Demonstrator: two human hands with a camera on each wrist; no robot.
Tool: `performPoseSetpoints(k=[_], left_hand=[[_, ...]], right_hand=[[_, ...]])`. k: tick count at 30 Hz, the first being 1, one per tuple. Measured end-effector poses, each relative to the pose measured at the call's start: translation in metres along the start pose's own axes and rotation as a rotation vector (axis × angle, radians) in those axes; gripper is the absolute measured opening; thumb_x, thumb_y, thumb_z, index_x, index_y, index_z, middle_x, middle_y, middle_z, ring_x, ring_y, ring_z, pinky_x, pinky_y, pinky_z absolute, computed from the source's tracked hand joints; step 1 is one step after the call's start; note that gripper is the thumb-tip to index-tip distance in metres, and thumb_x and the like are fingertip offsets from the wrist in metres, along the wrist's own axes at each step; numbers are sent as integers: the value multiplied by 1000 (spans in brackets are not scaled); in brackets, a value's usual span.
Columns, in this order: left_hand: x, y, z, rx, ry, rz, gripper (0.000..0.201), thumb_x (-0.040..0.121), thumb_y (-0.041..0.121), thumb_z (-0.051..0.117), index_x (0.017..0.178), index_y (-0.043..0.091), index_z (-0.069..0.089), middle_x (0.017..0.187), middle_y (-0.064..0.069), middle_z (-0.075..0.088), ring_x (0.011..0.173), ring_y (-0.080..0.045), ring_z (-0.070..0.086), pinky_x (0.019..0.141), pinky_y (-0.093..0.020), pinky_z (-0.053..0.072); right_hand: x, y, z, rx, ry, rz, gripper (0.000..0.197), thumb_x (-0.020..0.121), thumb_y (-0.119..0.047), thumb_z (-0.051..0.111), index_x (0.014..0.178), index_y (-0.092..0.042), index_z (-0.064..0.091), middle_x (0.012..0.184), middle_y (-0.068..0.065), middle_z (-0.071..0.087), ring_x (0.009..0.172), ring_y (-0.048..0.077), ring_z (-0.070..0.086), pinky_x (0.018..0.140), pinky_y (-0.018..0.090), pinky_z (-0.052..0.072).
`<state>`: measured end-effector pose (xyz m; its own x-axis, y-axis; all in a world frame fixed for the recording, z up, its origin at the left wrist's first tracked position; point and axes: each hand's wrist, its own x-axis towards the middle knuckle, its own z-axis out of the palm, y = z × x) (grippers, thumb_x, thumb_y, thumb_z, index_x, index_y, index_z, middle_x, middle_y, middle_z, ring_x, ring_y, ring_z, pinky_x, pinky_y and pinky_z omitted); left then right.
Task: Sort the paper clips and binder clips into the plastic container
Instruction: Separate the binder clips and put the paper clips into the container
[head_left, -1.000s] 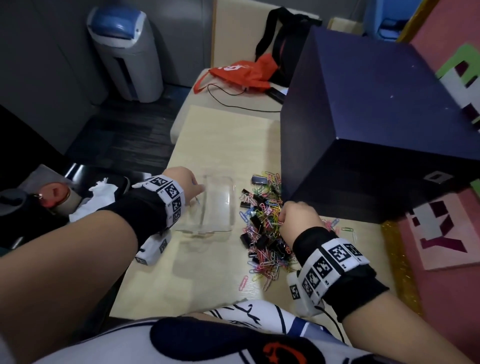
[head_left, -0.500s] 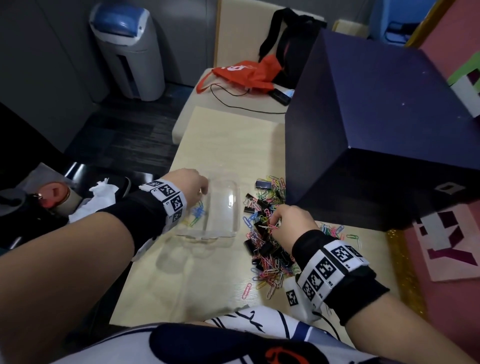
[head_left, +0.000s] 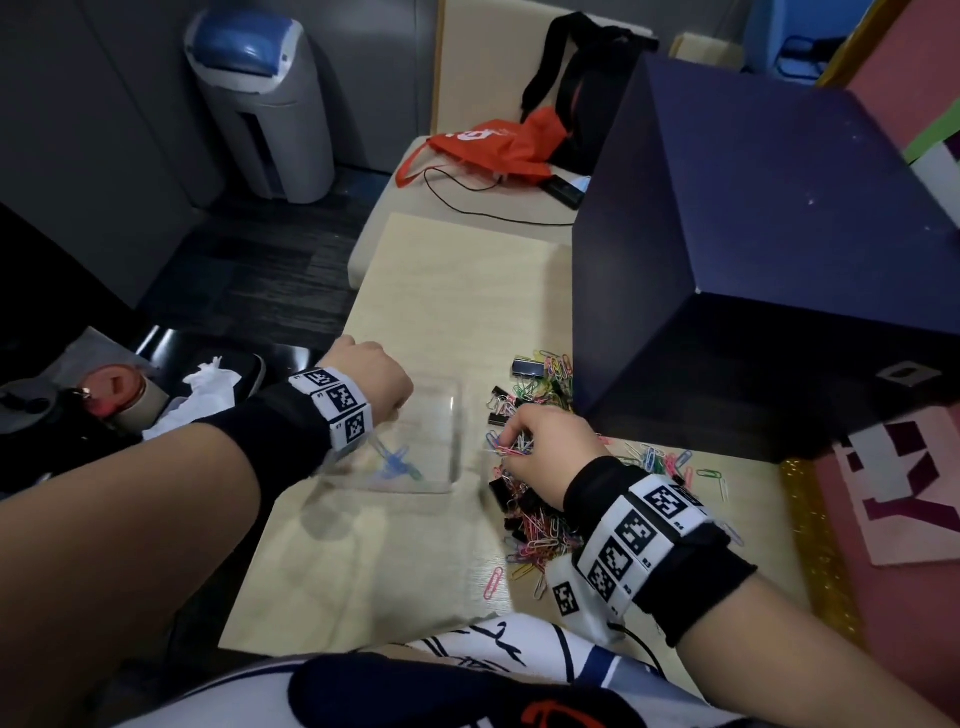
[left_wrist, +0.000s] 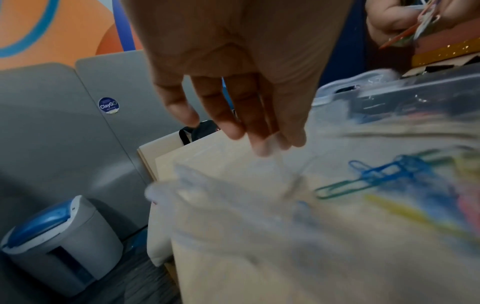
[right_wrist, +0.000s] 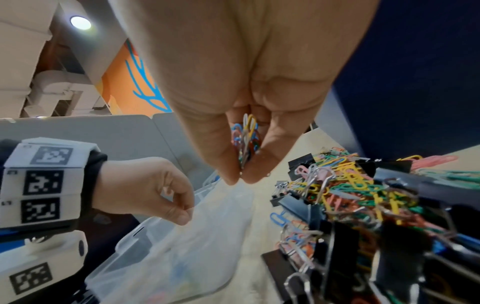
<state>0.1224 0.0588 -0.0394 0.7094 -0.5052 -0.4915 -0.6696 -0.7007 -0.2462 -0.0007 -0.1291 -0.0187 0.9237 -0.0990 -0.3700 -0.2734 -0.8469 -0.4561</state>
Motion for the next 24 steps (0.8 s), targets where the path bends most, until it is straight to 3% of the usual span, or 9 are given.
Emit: performPoseSetpoints(k=[3,6,8,11,14,17,20,24], left_hand=[[-2,3,3,-72,-57,-3,16,90,30,54,93,20,65,92,3,66,91,-23,62,75,-32,47],[-3,10,5,-177,-105,-22,22,87,37,59,92,18,69,95,0,68,90,-24,64,75,-30,52],[-4,15,6,-235,-102,-37,22,86,39,61,93,19,69,95,0,68,91,-22,63,76,-30,51],[-3,21,6,-277,-113,-66,25,87,40,61,96,19,71,96,1,69,92,-20,64,74,-29,49],[-2,21,9,-305,-121,-106,25,86,41,62,90,18,72,89,2,70,87,-19,65,71,-28,50],[2,21,11,-329,-112,-146,25,84,39,64,84,16,73,82,1,70,79,-19,65,63,-28,48],[5,21,8,-285,-200,-181,22,90,29,57,85,11,69,73,0,61,78,-19,60,65,-25,43],[7,15,5,-273,-141,-263,17,89,22,57,84,11,68,71,-1,57,81,-24,64,64,-27,45]], right_hand=[[6,-10,8,44,-11,-69,10,84,-18,65,91,-24,61,101,-5,56,91,15,55,73,22,36],[12,-20,16,80,10,-113,9,84,-20,66,92,-23,63,106,-1,59,93,17,56,74,23,37],[14,-28,20,62,-3,-140,15,85,-22,65,100,-22,64,110,1,58,99,19,55,75,23,37],[17,-31,24,13,-119,-189,31,89,-29,61,120,-26,60,121,2,62,108,20,58,91,27,46],[15,-25,24,-18,-162,-192,36,94,-27,52,130,-28,54,123,4,64,111,22,59,96,31,47],[13,-14,16,29,-117,-167,33,96,-21,49,127,-25,56,126,1,61,110,19,59,98,31,45],[8,7,7,23,-23,-125,23,94,-23,51,115,-25,62,119,-2,59,102,16,59,91,25,43],[0,50,-6,-62,-4,99,18,93,-27,53,108,-25,62,115,0,58,102,18,57,89,27,43]])
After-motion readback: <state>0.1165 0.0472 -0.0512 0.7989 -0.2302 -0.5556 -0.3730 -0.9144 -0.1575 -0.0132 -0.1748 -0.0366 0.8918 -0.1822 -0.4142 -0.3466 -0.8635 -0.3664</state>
